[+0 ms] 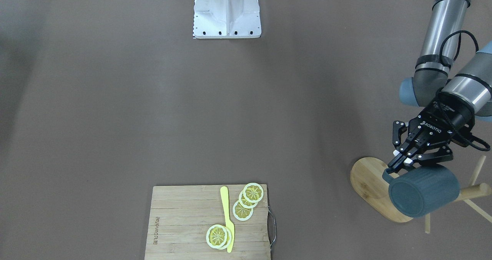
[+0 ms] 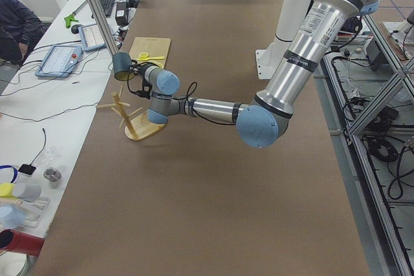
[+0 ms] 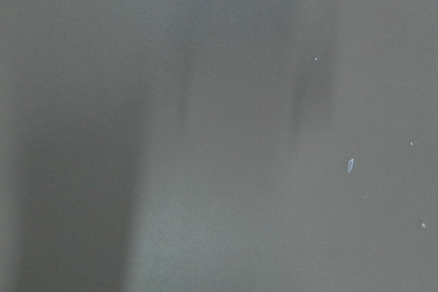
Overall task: Hang cup on storage rack
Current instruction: 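Hook the mug handle onto a mug-tree peg with the left gripper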
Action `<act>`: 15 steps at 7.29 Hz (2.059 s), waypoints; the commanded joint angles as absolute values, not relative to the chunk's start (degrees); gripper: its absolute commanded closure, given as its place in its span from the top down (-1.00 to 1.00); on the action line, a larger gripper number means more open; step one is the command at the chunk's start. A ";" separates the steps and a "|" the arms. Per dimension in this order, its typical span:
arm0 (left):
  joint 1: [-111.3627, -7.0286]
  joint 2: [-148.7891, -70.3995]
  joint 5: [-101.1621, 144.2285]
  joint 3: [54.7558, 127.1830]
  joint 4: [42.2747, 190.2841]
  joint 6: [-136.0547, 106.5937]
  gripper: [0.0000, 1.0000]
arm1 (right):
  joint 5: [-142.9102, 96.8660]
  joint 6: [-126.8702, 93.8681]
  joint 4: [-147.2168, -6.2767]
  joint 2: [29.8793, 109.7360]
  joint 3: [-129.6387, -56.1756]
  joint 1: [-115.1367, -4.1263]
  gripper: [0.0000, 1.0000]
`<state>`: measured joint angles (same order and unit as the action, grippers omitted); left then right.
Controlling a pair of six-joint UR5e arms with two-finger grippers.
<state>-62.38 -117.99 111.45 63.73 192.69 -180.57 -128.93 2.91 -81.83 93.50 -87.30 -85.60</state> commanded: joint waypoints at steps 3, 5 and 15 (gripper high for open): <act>-62.14 -118.92 110.04 55.48 200.63 -181.05 -1.00 | -128.94 2.90 -81.83 93.43 -87.54 -85.61 1.00; -62.05 -118.74 110.04 53.71 201.97 -180.79 -1.00 | -128.94 2.90 -81.74 93.43 -87.54 -85.61 1.00; -59.85 -117.69 107.05 51.94 205.93 -176.48 -1.00 | -129.11 2.90 -81.83 93.52 -87.80 -85.61 1.00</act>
